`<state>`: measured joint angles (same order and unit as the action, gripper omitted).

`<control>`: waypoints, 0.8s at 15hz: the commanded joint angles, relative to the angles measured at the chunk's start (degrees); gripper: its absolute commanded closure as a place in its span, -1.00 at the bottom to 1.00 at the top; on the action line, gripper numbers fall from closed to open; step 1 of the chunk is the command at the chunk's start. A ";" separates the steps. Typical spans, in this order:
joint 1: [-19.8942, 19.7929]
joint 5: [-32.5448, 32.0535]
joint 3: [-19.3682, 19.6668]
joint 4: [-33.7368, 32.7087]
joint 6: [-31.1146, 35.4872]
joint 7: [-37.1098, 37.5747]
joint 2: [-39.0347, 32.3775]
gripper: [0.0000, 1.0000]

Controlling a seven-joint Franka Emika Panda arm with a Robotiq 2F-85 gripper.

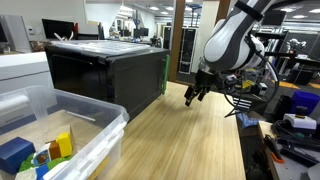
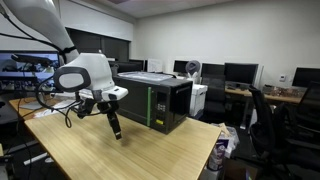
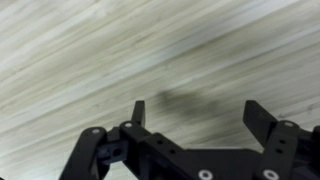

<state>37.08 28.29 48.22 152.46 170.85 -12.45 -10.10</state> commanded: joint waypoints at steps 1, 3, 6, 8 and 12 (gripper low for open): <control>3.72 -11.70 6.38 -1.41 -5.13 -2.88 4.61 -1.00; 5.22 -18.81 8.85 -2.23 -5.96 -3.48 6.56 -1.00; 5.57 -27.89 10.58 -4.17 -12.64 -5.12 12.74 -1.00; -6.26 -32.51 -1.49 -6.82 -20.85 -5.48 16.04 -1.00; -20.30 -37.41 -18.93 -10.90 -35.30 -2.37 17.56 -1.00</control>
<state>26.60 -5.09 40.45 142.95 141.24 -16.78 5.92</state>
